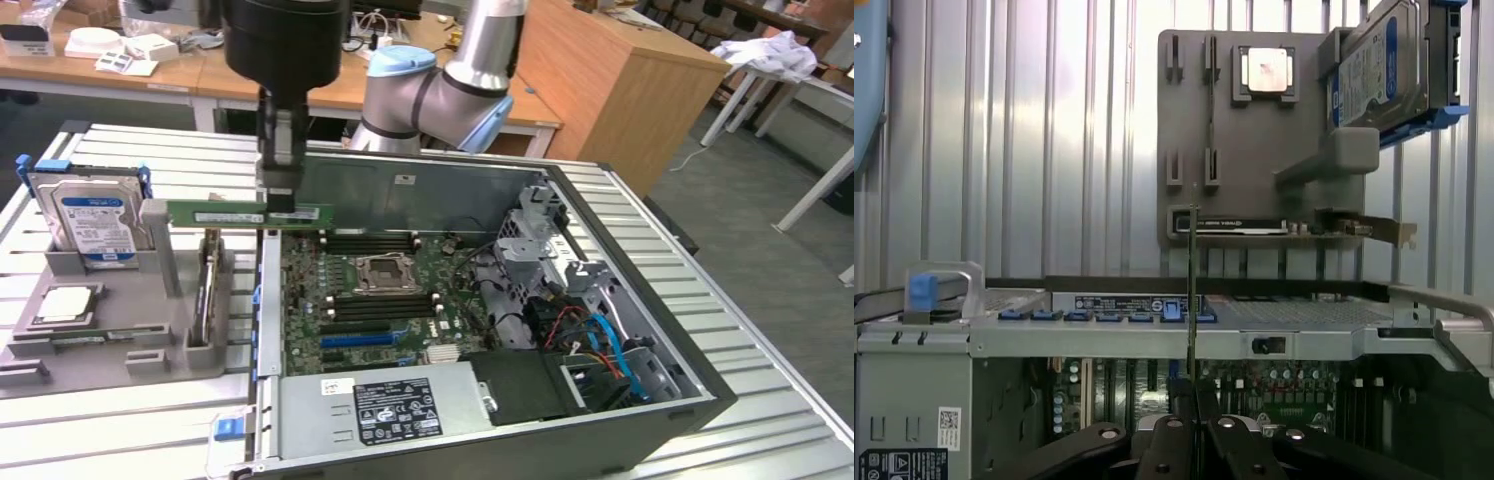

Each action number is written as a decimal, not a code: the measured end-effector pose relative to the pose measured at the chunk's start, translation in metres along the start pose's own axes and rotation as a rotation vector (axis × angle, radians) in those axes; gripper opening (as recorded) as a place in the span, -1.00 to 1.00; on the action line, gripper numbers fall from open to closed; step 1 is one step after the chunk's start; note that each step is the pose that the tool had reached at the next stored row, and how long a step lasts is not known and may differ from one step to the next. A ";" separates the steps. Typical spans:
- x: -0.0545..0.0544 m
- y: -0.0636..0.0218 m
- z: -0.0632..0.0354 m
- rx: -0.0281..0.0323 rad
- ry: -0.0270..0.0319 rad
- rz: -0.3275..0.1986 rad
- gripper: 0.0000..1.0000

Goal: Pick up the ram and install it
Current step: 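Pick up the ram and move it above insertion slot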

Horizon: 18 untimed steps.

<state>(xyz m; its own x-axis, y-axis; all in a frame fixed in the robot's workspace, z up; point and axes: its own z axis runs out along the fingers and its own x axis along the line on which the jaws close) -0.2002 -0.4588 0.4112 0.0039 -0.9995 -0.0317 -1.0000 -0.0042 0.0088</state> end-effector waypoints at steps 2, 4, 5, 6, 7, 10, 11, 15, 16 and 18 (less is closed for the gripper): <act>0.000 -0.0056 -0.0001 0.0000 -0.0004 0.000 -0.77; 0.000 -0.0106 -0.0001 0.0000 -0.0007 0.000 -0.77; 0.000 -0.0128 -0.0001 0.0000 -0.0008 0.000 -0.77; 0.000 -0.0148 -0.0001 0.0000 -0.0009 0.000 -0.77; 0.000 -0.0171 -0.0002 -0.0001 -0.0009 0.000 -0.77; 0.000 -0.0240 -0.0002 0.0001 -0.0013 0.000 -0.77; 0.000 -0.0267 -0.0002 0.0001 -0.0016 0.000 -0.77; 0.000 -0.0395 -0.0003 -0.0001 -0.0024 0.000 -0.77; 0.000 -0.0425 -0.0004 0.0000 -0.0026 0.000 -0.77; 0.000 -0.0485 -0.0004 0.0000 -0.0030 0.000 -0.77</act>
<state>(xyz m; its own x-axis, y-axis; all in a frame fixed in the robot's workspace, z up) -0.1518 -0.4588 0.4111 0.0037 -0.9994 -0.0347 -1.0000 -0.0041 0.0088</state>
